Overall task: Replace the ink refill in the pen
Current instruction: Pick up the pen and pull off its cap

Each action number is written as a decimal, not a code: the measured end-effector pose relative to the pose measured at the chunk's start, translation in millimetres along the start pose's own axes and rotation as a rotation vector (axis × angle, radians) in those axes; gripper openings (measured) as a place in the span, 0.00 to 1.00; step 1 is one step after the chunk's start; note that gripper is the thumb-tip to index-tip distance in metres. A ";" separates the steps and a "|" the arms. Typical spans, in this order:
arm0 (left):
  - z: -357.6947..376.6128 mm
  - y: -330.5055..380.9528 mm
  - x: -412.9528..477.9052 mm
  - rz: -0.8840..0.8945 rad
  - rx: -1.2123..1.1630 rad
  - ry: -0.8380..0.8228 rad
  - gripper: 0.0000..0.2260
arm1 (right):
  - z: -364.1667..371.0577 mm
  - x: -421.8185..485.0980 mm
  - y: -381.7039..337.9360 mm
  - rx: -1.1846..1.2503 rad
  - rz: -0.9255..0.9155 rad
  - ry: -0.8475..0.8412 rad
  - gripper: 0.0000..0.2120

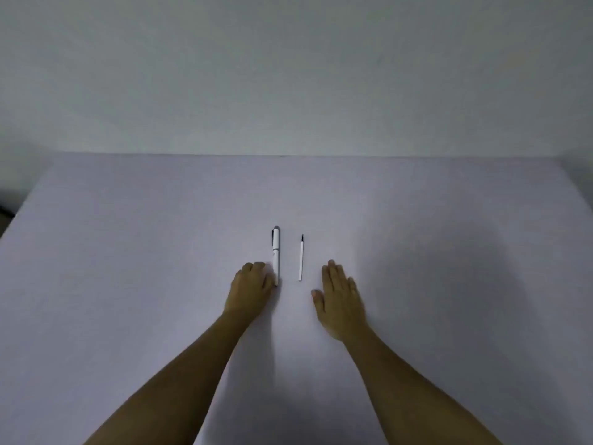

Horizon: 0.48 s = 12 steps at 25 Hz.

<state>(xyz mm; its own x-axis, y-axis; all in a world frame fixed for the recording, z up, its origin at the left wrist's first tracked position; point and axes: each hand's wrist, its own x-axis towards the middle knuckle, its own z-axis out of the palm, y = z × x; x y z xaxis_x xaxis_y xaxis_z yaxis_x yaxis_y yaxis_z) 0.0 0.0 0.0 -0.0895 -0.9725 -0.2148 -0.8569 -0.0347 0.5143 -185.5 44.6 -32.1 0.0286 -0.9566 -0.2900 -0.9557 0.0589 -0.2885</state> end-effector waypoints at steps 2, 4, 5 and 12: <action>7.4 2.3 13.5 -0.037 -0.057 0.094 0.09 | 9.5 9.3 2.3 0.010 0.027 0.057 0.29; 12.4 9.3 23.2 -0.060 -0.039 0.134 0.10 | 18.5 10.3 3.4 0.014 0.035 0.103 0.29; 16.1 10.8 28.8 -0.075 -0.047 0.150 0.11 | 22.6 10.5 4.2 0.022 0.029 0.125 0.29; 24.0 25.2 50.9 -0.207 -0.048 0.169 0.09 | 21.0 12.2 5.7 0.028 0.021 0.092 0.29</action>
<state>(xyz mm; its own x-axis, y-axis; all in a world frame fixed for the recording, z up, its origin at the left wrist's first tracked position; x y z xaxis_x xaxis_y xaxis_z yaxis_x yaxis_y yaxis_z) -38.3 -44.9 -17.9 0.1752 -0.9680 -0.1797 -0.8224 -0.2442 0.5138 -184.5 39.2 -56.5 -0.0194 -0.9772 -0.2116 -0.9471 0.0858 -0.3094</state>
